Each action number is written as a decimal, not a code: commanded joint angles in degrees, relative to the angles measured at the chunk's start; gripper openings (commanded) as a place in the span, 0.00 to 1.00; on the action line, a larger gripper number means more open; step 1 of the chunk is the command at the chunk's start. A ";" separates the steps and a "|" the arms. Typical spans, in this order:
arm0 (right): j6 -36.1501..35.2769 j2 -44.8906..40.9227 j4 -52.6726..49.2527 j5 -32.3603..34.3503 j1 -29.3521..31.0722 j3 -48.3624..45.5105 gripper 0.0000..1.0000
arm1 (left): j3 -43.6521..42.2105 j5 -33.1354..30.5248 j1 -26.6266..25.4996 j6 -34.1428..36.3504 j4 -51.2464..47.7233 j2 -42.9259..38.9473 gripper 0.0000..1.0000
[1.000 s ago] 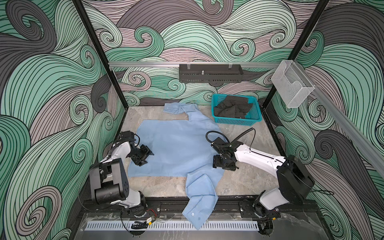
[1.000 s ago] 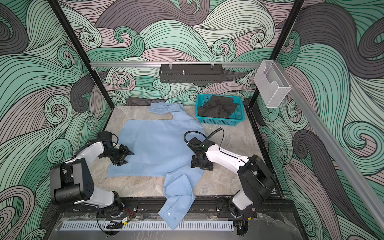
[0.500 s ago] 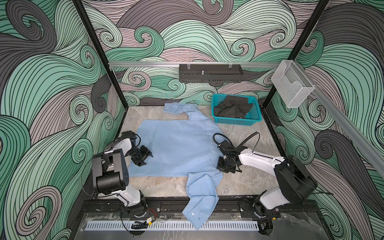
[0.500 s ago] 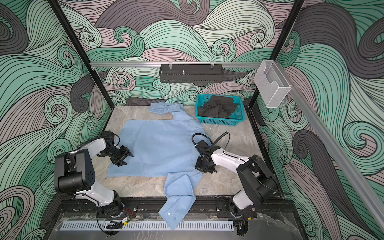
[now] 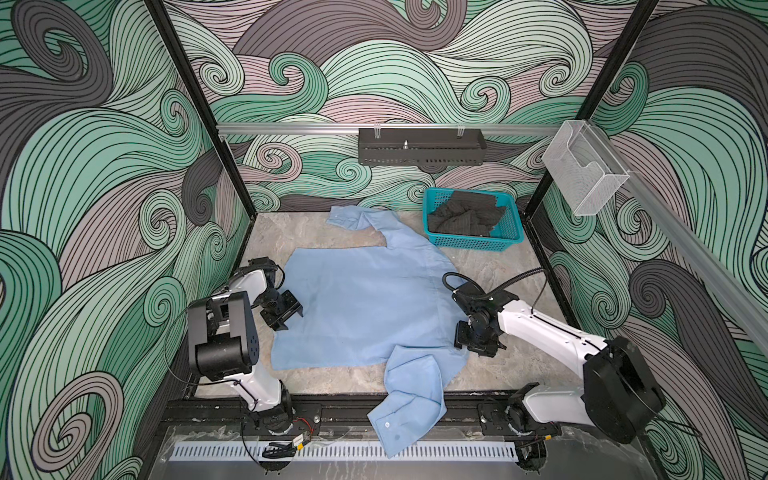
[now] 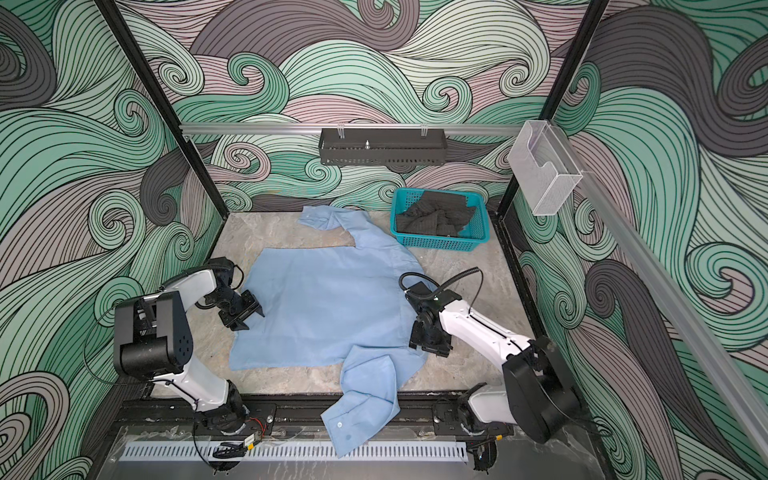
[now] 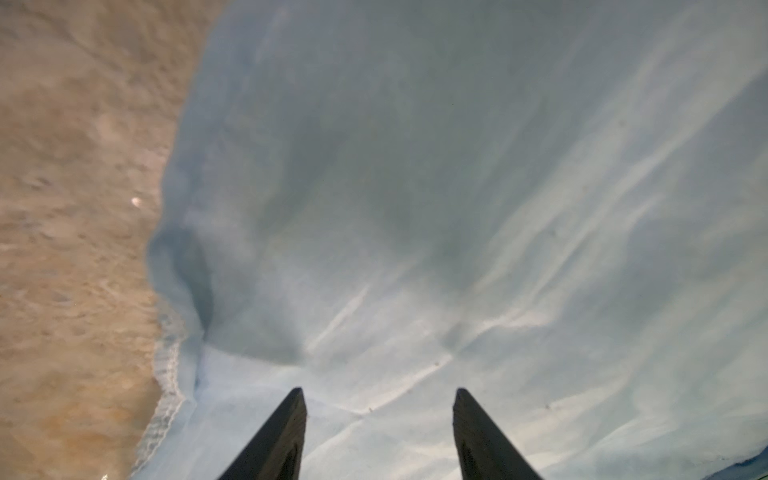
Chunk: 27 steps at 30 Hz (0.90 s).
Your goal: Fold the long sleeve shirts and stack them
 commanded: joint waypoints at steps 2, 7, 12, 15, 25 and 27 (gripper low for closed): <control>-4.07 -3.49 -3.99 5.26 -0.26 9.09 0.68 | 6.71 -0.09 -2.31 0.53 -2.27 -6.67 0.63; -9.04 9.47 0.52 4.57 -3.15 19.89 0.56 | 14.91 0.33 -3.92 -0.59 -4.76 2.65 0.62; -12.17 22.85 8.27 1.85 -7.33 26.24 0.42 | 18.27 1.23 -4.91 -1.63 -3.37 12.07 0.62; -12.31 27.63 10.24 0.45 -9.97 26.91 0.40 | 18.98 0.80 -5.00 -1.77 -3.26 15.38 0.62; -9.80 31.68 13.94 -2.83 -18.85 18.68 0.39 | 20.34 0.50 -7.63 -0.51 -5.11 19.02 0.62; -9.95 31.77 14.02 -2.47 -20.58 17.74 0.39 | 20.45 1.35 -8.92 -1.19 -4.44 19.48 0.62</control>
